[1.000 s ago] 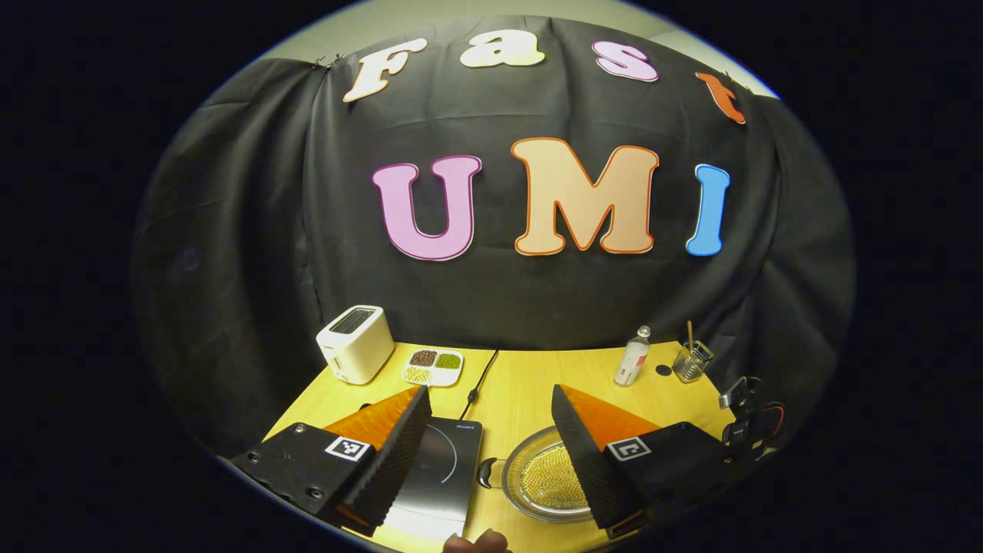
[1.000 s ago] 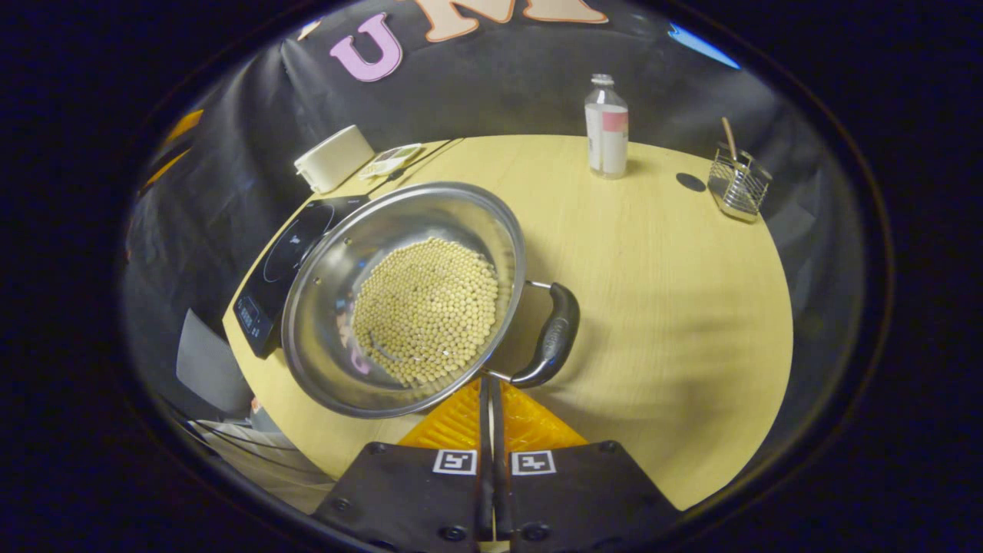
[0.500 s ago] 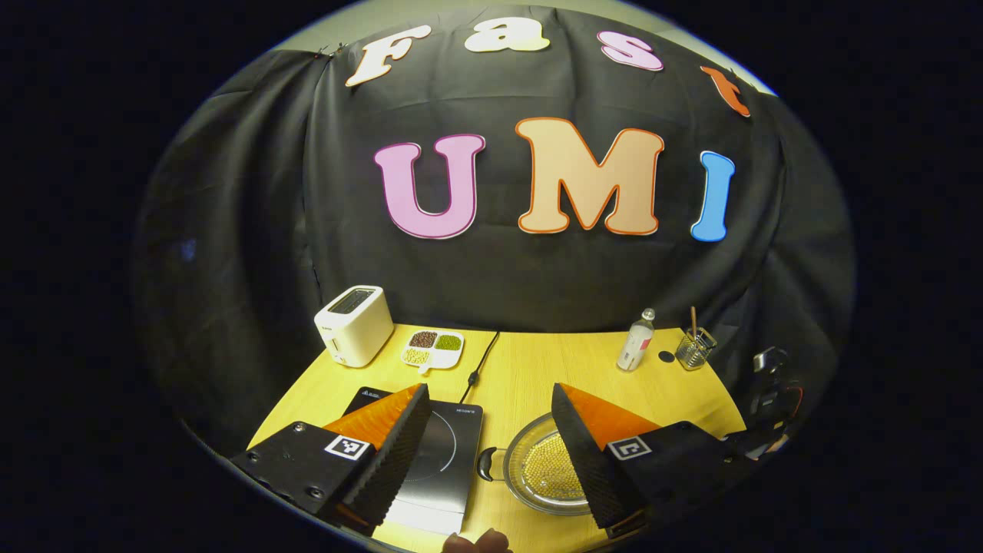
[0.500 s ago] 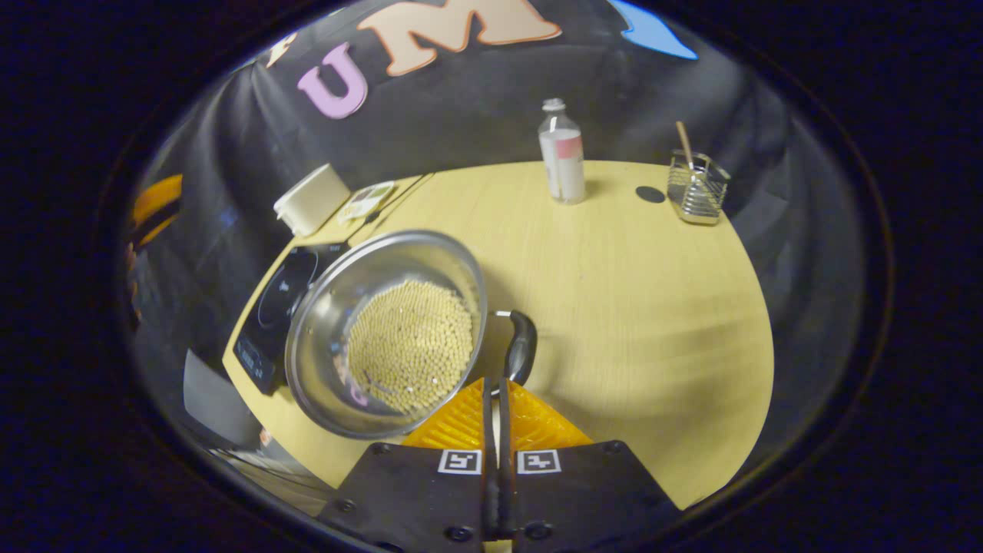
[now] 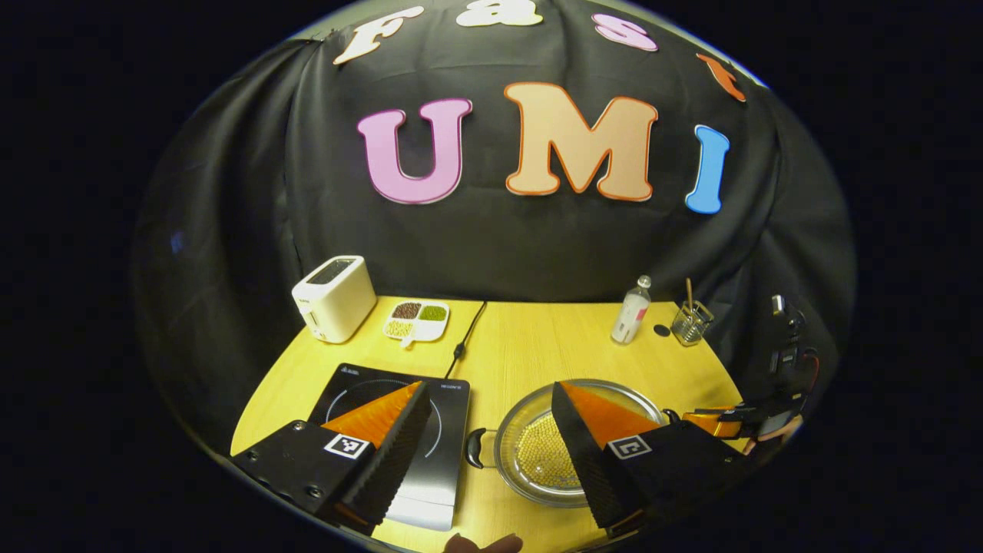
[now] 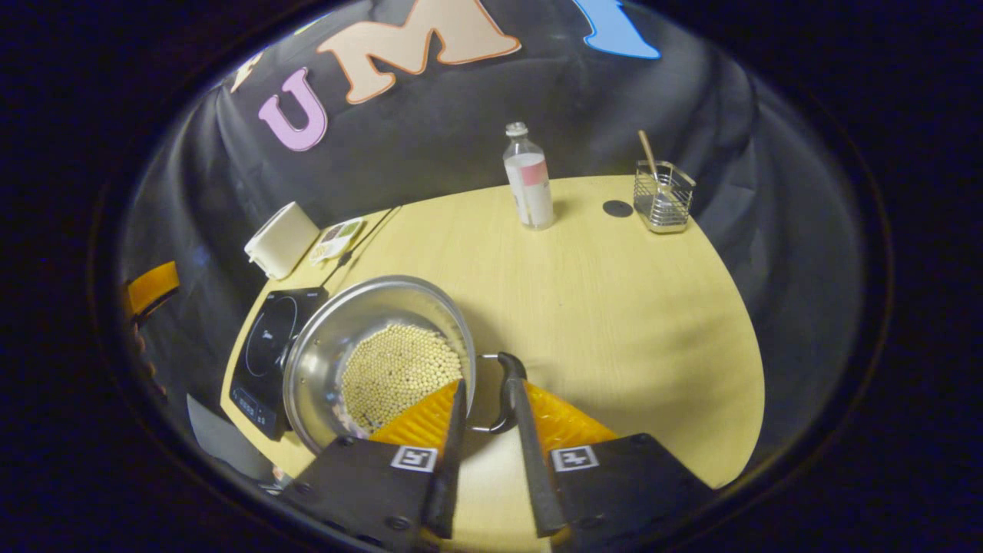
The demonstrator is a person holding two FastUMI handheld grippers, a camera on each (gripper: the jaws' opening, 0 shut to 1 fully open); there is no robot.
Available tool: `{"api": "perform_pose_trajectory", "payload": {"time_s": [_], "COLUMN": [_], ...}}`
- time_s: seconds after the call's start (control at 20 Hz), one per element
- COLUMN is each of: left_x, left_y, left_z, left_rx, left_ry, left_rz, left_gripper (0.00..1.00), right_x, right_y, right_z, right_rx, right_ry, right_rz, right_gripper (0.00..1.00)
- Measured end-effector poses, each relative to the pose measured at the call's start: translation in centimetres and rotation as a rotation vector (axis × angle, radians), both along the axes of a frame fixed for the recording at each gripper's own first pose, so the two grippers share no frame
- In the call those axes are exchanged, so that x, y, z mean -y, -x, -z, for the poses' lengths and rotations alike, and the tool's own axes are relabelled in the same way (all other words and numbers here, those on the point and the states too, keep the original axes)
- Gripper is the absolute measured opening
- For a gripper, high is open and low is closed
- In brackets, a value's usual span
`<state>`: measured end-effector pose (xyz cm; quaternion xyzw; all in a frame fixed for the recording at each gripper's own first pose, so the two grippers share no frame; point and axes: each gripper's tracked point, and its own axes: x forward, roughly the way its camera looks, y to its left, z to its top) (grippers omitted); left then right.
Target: First push the handle of the pot to place it horizontally, then grasp the pot with both hands and set it on the induction cooktop.
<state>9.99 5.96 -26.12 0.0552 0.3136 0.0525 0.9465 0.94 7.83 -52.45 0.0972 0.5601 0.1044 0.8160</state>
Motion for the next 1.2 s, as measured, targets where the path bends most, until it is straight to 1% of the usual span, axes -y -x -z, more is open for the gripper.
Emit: {"api": "perform_pose_trajectory", "payload": {"time_s": [0.05,0.1,0.15,0.2,0.25,0.3,0.35,0.4,0.55,0.6,0.65,0.8,0.85,0.95,1.0,1.05,1.1,1.2], "left_x": [0.0,-0.3,-0.8,-1.2,-1.6,-1.9,-2.1,-2.2,-2.9,-3.2,-3.5,-3.7,-3.6,-3.6,-3.7,-3.6,-3.6,-3.7], "left_y": [0.2,0.4,0.8,0.8,0.9,1.1,1.1,1.2,1.3,1.4,1.5,1.3,1.0,0.6,0.5,0.8,0.7,0.2], "left_z": [1.2,2.2,3.2,4.0,5.2,6.2,7.2,8.5,11.8,12.9,14.0,16.3,16.7,17.6,18.1,18.7,18.9,19.3], "left_rx": [-0.024,-0.053,-0.074,-0.091,-0.11,-0.129,-0.15,-0.18,-0.257,-0.288,-0.315,-0.366,-0.369,-0.38,-0.394,-0.411,-0.416,-0.414], "left_ry": [0.01,0.009,0.003,-0.003,-0.002,0.006,0.016,0.026,0.027,0.021,0.015,0.037,0.049,0.051,0.05,0.057,0.058,0.057], "left_rz": [0.001,-0.001,0.0,-0.005,-0.009,-0.016,-0.021,-0.024,-0.017,-0.016,-0.017,-0.019,-0.017,-0.013,-0.013,-0.019,-0.028,-0.03], "left_gripper": [0.97,0.97,0.97,0.97,1.0,0.97,0.97,0.97,0.96,0.99,0.95,0.92,0.91,0.86,0.85,0.87,0.84,0.83], "right_x": [0.0,-0.1,-0.4,-0.6,-0.6,-0.5,-0.8,-1.1,-1.4,-1.4,-1.3,-1.0,-0.9,-1.2,-1.2,-1.3,-1.4,-1.5], "right_y": [-0.1,-0.4,-0.4,-0.5,-0.4,-0.3,0.0,0.0,0.2,0.4,0.5,0.6,0.7,0.6,0.7,0.8,0.6,0.6], "right_z": [0.2,0.4,0.4,0.7,1.3,2.0,2.3,2.5,3.5,3.9,4.3,5.4,5.6,6.0,6.4,6.7,6.8,7.2], "right_rx": [-0.003,-0.006,-0.012,-0.02,-0.031,-0.047,-0.06,-0.065,-0.07,-0.08,-0.089,-0.112,-0.116,-0.13,-0.138,-0.144,-0.146,-0.152], "right_ry": [0.02,0.033,0.033,0.04,0.064,0.084,0.095,0.098,0.142,0.153,0.163,0.178,0.175,0.17,0.172,0.175,0.175,0.166], "right_rz": [-0.003,-0.003,0.0,0.008,0.01,0.005,0.004,0.005,-0.02,-0.026,-0.027,-0.022,-0.014,-0.006,-0.004,-0.004,-0.006,-0.004], "right_gripper": [0.46,0.6,0.63,0.68,0.68,0.66,0.71,0.67,0.67,0.67,0.67,0.68,0.72,0.73,0.7,0.7,0.7,0.71]}}
